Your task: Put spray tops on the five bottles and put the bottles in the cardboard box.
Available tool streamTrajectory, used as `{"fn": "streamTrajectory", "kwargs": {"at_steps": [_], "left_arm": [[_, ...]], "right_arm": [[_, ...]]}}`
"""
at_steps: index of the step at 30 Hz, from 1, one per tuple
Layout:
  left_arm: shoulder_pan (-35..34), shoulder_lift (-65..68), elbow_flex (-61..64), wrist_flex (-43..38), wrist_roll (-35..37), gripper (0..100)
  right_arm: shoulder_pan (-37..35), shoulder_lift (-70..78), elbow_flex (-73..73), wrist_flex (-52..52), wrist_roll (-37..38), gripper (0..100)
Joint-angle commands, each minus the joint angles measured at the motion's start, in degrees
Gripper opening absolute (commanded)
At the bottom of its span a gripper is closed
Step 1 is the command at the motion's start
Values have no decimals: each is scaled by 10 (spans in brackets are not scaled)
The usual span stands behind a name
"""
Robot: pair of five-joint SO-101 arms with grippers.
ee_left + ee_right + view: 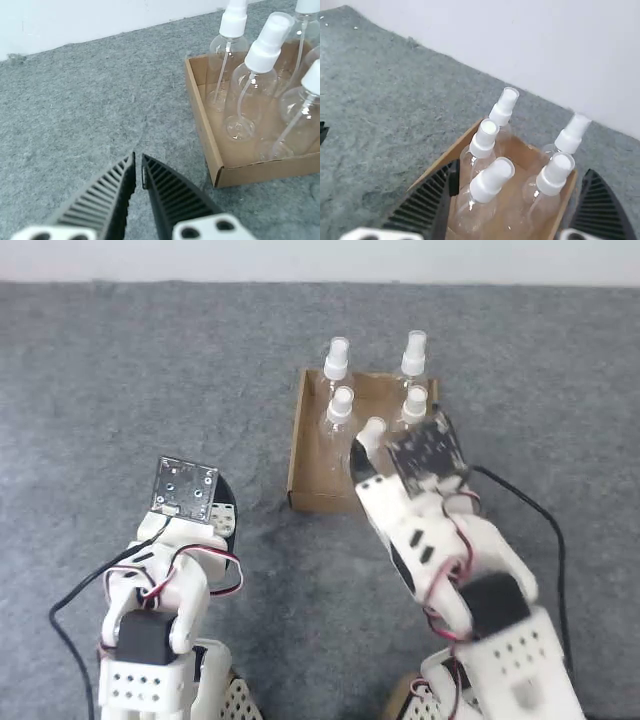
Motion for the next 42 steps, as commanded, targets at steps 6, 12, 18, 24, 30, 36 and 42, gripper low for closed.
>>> {"fn": "streamTrajectory", "kwargs": {"at_steps": [6, 12, 18, 24, 30, 36, 42], "left_arm": [[-13, -37, -7, -12, -1, 10], [-26, -189, 56, 18, 19, 11], [-27, -168, 86, 15, 21, 12], [-31, -168, 146, 12, 18, 12], [-69, -164, 229, 15, 18, 12], [-162, -166, 227, 25, 18, 12], [-229, -164, 227, 25, 18, 12]], "right_arm": [[43, -167, 29, 172, 6, 207], [142, -293, 189, 176, 7, 25], [228, -366, 285, 166, 58, 7], [269, -364, 393, 166, 113, 9], [299, -364, 446, 166, 131, 9], [335, -363, 452, 168, 131, 12], [353, -362, 453, 173, 131, 11]]}}
